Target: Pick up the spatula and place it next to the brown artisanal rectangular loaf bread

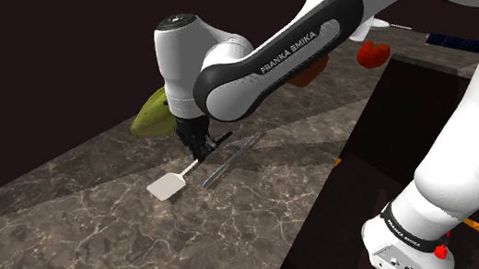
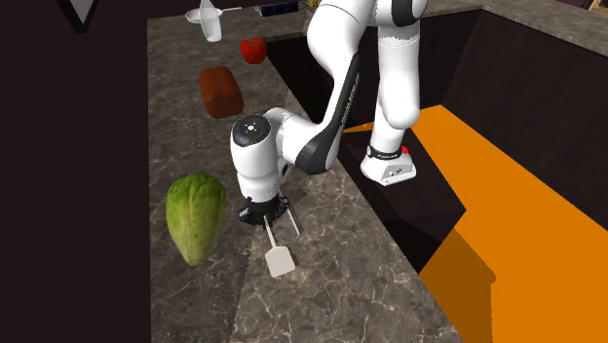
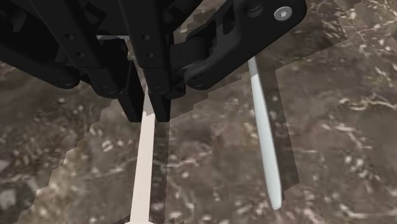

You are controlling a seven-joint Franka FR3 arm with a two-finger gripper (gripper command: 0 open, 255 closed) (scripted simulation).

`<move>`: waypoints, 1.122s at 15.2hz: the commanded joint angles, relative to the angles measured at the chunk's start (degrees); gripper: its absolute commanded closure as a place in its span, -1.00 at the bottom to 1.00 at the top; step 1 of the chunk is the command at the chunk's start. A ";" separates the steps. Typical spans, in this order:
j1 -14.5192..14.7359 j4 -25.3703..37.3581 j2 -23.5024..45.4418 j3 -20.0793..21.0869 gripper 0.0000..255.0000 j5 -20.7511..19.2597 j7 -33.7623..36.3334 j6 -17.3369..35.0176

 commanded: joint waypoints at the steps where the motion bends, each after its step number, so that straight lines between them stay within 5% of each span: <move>1: 0.00 0.00 0.00 0.00 1.00 0.00 0.00 0.00; 17: -2.35 3.83 -6.57 2.23 1.00 7.02 -5.16 -7.48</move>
